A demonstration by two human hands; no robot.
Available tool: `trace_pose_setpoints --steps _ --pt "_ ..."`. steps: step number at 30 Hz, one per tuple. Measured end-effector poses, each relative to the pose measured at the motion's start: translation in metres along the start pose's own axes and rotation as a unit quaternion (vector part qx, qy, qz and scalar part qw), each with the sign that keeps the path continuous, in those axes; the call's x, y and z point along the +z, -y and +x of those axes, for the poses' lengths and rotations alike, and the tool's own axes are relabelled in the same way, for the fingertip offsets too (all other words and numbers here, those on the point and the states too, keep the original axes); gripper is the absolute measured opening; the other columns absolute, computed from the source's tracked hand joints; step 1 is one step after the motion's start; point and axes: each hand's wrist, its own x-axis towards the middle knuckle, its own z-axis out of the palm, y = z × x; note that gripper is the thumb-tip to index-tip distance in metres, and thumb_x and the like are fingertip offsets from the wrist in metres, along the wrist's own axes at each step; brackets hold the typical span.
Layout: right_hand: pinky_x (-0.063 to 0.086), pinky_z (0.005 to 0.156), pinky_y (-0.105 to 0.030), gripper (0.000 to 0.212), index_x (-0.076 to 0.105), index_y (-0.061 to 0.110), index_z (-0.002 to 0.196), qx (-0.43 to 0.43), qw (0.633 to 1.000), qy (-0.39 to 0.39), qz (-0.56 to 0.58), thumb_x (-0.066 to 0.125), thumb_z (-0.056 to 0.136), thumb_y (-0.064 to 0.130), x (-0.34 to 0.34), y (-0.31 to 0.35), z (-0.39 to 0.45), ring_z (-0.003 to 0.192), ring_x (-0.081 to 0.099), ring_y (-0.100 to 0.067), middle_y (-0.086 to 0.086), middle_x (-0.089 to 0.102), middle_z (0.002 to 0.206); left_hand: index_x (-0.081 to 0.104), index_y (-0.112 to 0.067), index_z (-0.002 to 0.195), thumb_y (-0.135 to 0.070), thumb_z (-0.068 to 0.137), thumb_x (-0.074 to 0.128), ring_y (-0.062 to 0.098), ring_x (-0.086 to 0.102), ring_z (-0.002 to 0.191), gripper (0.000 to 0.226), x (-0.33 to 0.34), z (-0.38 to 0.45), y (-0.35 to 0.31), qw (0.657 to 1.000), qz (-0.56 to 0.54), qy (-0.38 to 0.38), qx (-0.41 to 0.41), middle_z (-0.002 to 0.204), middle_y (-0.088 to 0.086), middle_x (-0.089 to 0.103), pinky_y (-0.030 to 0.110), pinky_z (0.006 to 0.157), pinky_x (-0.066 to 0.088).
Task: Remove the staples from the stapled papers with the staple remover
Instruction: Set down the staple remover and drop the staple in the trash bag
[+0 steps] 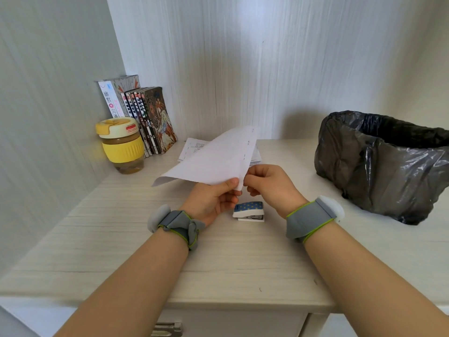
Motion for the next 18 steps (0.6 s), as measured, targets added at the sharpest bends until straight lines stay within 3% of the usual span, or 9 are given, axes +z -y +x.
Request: trace_pose_setpoints --steps 7,10,14,18 --pt "0.043 0.056 -0.019 0.022 0.061 0.010 0.066 0.042 0.998 0.023 0.042 0.054 0.083 -0.001 0.0000 0.0027 -0.0025 0.055 0.048 -0.011 -0.002 0.055 0.061 0.058 -0.007 0.077 -0.006 0.090 0.049 0.004 0.051 0.039 0.016 0.0020 -0.0022 -0.0016 1.000 0.008 0.003 0.006 0.047 -0.003 0.059 0.014 0.039 0.042" --pt "0.043 0.054 -0.014 0.018 0.063 0.007 0.070 0.014 1.000 0.019 0.019 0.053 0.082 -0.004 0.0001 0.0027 -0.0027 0.055 0.048 -0.009 -0.002 0.056 0.061 0.058 -0.007 0.076 -0.006 0.090 0.048 0.006 0.050 0.038 0.017 0.0017 -0.0028 -0.0026 1.000 0.006 0.009 -0.005 0.047 -0.004 0.057 0.016 0.039 0.041" --pt "0.040 0.056 -0.009 0.031 0.060 0.017 0.059 -0.043 0.998 0.027 -0.029 0.055 0.080 -0.005 -0.0012 0.0020 -0.0026 0.051 0.048 0.001 0.009 0.056 0.054 0.059 -0.007 0.073 -0.006 0.089 0.049 0.005 0.047 0.037 0.018 0.0015 -0.0042 -0.0042 1.000 0.004 0.004 -0.024 0.045 -0.003 0.056 0.015 0.037 0.039" --pt "0.039 0.059 -0.010 0.032 0.057 0.020 0.059 -0.074 0.994 0.030 -0.071 0.056 0.081 -0.002 -0.0023 -0.0006 -0.0026 0.054 0.047 0.002 0.007 0.054 0.060 0.059 -0.007 0.074 -0.006 0.089 0.050 0.004 0.047 0.035 0.017 0.0016 -0.0045 -0.0043 0.999 0.008 -0.006 -0.031 0.044 -0.004 0.056 0.014 0.037 0.039"
